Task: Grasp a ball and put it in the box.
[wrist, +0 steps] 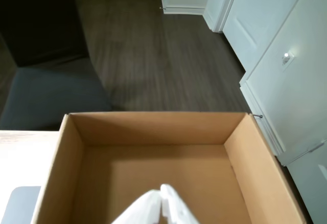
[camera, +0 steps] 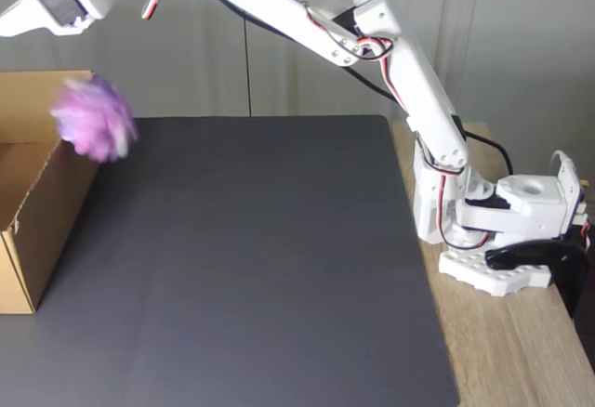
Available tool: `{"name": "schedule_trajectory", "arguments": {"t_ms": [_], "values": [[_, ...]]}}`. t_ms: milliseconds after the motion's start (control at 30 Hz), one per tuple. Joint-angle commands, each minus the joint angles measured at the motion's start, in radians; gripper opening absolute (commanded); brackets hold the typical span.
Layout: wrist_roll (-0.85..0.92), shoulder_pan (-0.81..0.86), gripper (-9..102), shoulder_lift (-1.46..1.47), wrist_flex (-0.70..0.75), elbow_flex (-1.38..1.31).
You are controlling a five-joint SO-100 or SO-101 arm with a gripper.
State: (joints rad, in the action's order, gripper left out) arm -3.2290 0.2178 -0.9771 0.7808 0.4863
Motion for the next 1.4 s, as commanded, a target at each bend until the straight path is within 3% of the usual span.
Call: {"name": "schedule_trajectory", "arguments": {"t_ms": [0,533,967,1367], "values": [[-0.005,-0.015,0,-0.005,-0.029,-0.043],[0.002,0.012,0,0.017,0.034,-0.043],[-0.072,0.032,0,-0.029,0.437,-0.043],[-0.084,0.044,0,-0.120,0.554,-0.034]]}}
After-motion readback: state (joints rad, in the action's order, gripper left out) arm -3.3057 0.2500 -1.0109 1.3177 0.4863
